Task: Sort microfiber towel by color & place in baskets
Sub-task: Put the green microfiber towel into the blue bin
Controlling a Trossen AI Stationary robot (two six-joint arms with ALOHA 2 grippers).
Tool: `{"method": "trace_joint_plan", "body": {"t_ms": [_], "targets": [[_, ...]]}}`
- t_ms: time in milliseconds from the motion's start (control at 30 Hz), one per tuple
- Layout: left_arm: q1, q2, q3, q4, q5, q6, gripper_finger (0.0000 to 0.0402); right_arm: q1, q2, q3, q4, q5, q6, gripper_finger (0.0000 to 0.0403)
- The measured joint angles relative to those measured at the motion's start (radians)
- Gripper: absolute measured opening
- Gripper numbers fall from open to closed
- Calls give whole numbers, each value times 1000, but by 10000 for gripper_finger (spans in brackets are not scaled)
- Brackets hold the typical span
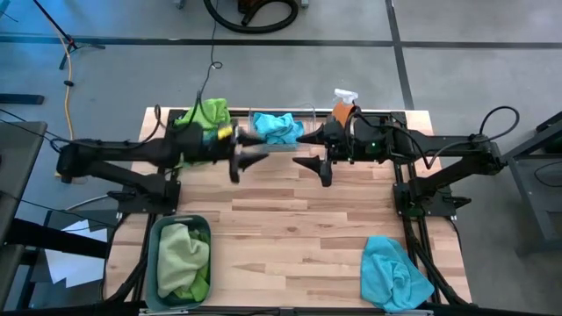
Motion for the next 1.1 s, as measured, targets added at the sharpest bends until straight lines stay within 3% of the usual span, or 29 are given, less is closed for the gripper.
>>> {"method": "trace_joint_plan", "body": {"t_ms": [133, 267, 467, 633, 733, 867, 1000, 1100], "targets": [[112, 60, -5, 88, 164, -75, 205, -12, 0, 0, -12, -7, -16, 287], [136, 99, -6, 96, 227, -93, 205, -39, 0, -1, -112, -41, -46, 287], [137, 120, -6, 88, 151, -96, 205, -146, 1, -148, -192, -277, -75, 287], [159, 108, -5, -9, 10, -146, 205, -233, -1, -299, -5, -456, -97, 287], [190, 94, -3, -194, -53, -249, 205, -268, -1, -344, 94, -527, -76, 287], [314, 108, 43, -608, -78, -376, 205, -297, -2, -357, 117, -539, -39, 287], [503, 151, 104, -941, -56, -306, 205, -301, -2, -357, 155, -530, -14, 287], [635, 190, 127, -1069, -57, -241, 205, -301, -2, -357, 223, -507, 26, 287]]}}
